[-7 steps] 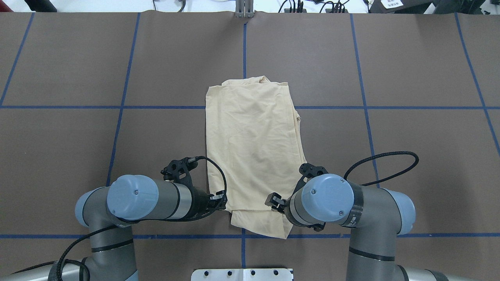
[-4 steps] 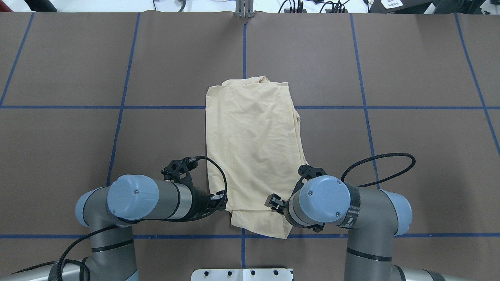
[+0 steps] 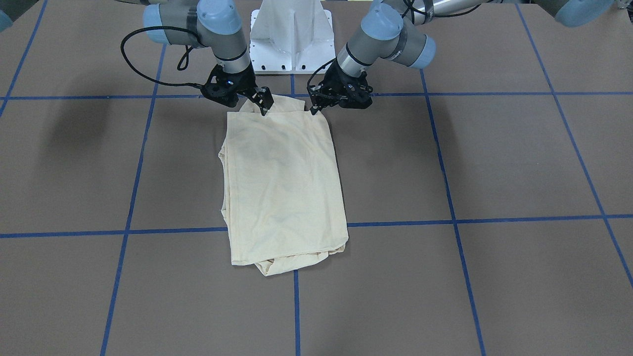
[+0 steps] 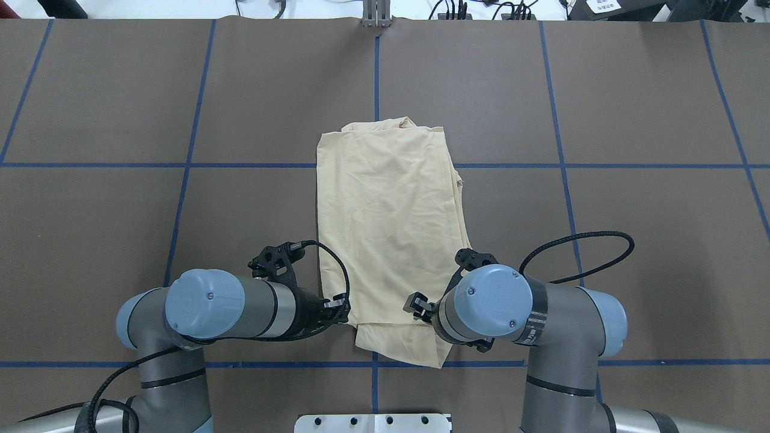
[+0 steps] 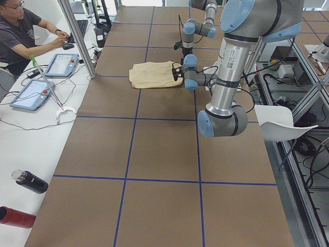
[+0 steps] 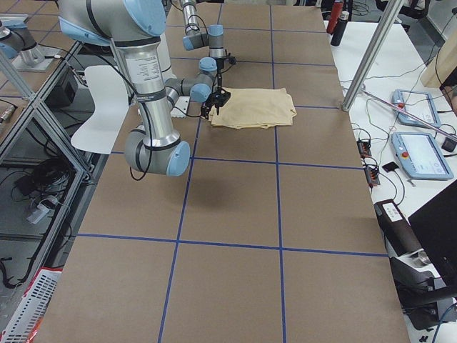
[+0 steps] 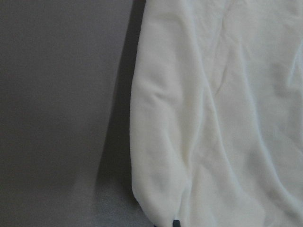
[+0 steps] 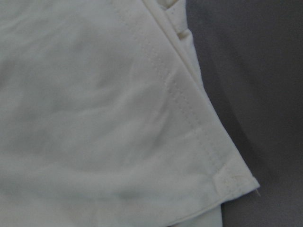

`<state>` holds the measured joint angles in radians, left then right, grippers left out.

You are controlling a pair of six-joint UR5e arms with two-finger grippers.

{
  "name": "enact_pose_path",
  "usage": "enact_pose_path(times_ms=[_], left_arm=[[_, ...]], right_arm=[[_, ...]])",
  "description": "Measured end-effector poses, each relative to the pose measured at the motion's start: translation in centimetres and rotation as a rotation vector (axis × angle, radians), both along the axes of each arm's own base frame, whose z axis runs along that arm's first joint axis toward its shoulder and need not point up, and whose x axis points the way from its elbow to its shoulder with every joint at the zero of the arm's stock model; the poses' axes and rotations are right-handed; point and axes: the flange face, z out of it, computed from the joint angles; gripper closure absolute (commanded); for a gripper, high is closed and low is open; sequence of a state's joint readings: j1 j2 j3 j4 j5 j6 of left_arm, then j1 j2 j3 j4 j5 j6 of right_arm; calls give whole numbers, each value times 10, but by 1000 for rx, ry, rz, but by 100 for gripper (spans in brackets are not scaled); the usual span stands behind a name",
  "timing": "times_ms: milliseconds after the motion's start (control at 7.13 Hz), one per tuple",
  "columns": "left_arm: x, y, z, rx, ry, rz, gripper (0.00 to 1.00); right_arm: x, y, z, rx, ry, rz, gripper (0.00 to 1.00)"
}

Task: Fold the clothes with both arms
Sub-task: 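Grasp the hem corners with both grippers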

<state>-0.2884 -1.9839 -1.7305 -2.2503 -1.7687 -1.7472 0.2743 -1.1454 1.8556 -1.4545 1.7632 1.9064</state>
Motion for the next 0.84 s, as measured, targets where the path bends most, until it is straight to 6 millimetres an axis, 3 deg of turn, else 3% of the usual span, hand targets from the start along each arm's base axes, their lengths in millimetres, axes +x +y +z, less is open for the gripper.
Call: enact_pose_path(times_ms=[561,701,841], left_arm=[[2,0,2,-1,-5,1,100],[2,0,2,-2,-5,1,100],[2,0,2,-2,-4,1,100]], right_arm=[[-2,-15,3,-69,12,82,3],[-4,-15,5,-75,19,85,15],[-6,-15,8,-78,27,85,20]])
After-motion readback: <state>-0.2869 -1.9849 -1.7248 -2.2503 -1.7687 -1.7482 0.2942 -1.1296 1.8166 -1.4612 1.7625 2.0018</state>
